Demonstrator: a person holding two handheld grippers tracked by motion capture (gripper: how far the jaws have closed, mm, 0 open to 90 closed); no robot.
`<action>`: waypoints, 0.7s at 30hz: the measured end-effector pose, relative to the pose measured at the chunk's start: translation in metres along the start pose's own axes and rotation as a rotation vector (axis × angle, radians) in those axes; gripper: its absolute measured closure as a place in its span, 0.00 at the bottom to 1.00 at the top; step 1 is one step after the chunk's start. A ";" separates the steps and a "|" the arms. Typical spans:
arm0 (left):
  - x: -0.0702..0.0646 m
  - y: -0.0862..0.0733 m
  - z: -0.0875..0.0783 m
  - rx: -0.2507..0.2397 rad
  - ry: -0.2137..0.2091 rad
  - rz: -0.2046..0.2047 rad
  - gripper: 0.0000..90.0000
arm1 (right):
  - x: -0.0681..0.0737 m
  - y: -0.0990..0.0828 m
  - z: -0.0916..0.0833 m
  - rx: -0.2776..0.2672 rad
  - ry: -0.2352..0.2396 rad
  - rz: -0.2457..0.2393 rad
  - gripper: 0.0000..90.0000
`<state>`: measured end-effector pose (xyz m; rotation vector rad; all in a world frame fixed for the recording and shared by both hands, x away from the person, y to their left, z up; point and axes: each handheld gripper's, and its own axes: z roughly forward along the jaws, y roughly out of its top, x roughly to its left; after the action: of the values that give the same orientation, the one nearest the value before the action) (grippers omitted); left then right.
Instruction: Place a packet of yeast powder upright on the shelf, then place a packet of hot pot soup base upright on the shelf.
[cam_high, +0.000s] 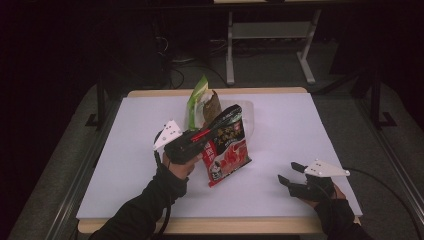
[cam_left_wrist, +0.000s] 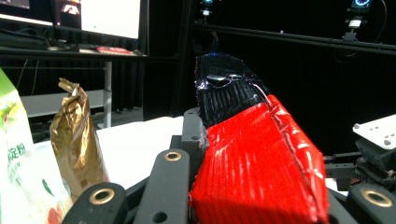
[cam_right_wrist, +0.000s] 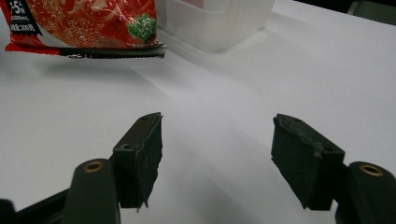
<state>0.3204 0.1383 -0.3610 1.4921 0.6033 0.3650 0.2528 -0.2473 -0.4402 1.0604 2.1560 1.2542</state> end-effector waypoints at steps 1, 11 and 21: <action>0.000 0.001 0.000 -0.002 0.003 0.000 0.85 | 0.000 0.000 -0.001 0.000 -0.007 0.006 0.38; -0.003 0.012 0.008 -0.032 0.054 0.003 0.85 | 0.000 0.001 -0.002 0.000 -0.012 0.007 0.38; -0.010 0.030 0.020 -0.041 0.085 0.049 0.85 | 0.001 0.000 -0.008 -0.031 -0.029 0.012 0.37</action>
<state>0.3284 0.1181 -0.3302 1.4594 0.6242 0.4785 0.2466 -0.2504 -0.4361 1.0742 2.1050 1.2653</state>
